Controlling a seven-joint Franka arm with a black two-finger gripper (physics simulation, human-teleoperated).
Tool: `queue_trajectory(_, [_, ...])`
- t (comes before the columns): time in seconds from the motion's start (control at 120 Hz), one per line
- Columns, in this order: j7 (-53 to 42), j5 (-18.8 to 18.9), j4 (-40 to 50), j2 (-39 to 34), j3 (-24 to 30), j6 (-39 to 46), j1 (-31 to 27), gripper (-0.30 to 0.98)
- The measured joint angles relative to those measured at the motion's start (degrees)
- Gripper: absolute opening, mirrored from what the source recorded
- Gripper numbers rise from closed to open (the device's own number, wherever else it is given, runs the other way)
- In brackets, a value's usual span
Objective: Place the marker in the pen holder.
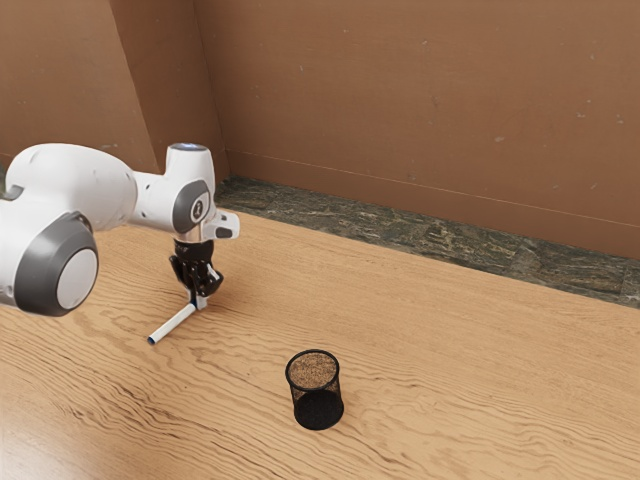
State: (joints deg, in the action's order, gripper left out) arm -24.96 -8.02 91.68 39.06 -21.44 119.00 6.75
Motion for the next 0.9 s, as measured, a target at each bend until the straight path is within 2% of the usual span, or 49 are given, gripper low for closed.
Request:
queue_trajectory(0.142, [-0.1, 0.6, 0.0, 0.2, 0.0, 0.4, 0.1, 0.00])
queue_trajectory(0.25, [0.3, 1.4, 0.0, -0.1, 0.0, 0.8, 0.2, -0.07])
queue_trajectory(0.4, [0.3, 1.2, 0.5, -1.8, 0.0, 1.0, 0.6, -0.09])
queue_trajectory(0.7, [0.2, 1.2, 2.3, -15.4, 0.4, 0.0, 8.6, -0.10])
queue_trajectory(0.9, [0.5, 1.0, 7.7, -26.2, 0.8, -0.5, 17.1, -0.10])
